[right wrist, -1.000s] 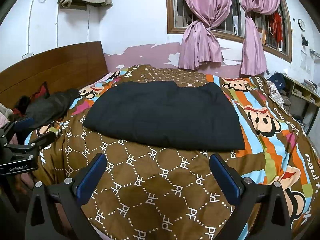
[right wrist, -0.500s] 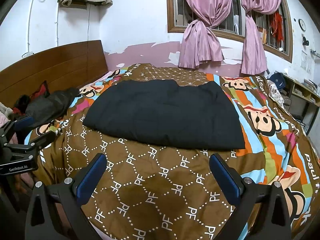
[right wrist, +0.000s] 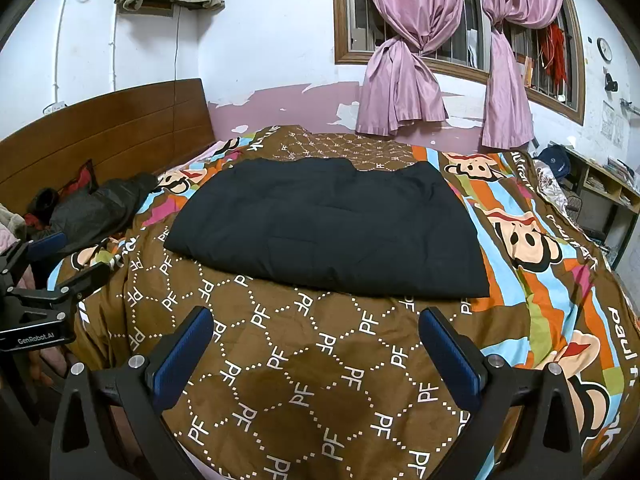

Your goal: Fold large clothes

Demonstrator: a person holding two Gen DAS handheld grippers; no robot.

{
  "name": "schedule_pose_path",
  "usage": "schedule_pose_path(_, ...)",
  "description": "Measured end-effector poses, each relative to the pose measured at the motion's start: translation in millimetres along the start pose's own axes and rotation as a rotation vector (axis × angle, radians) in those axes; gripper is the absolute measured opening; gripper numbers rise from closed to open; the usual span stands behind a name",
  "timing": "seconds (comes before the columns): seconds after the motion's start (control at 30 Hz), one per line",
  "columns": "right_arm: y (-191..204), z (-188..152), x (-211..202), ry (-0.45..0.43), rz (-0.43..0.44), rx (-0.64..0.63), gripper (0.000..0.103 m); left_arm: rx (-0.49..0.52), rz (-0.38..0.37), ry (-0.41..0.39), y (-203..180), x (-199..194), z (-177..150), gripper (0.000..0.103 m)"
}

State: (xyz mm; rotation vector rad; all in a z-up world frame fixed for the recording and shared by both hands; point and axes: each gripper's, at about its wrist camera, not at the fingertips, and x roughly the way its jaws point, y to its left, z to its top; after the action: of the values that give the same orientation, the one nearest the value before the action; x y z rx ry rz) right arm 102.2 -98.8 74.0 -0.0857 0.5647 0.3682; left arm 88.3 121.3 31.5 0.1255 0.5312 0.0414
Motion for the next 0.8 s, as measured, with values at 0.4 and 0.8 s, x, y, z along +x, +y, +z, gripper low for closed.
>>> schedule_pose_path(0.4, -2.7, -2.2, -0.7, 0.003, 0.003, 0.004, 0.103, 0.005, -0.002, 0.001, 0.3, 0.9, -0.9, 0.101)
schedule_pose_path(0.8, -4.6, -4.2, -0.7, 0.004, 0.0, 0.003, 0.103, 0.004, -0.002, 0.001, 1.7, 1.7, -1.7, 0.101)
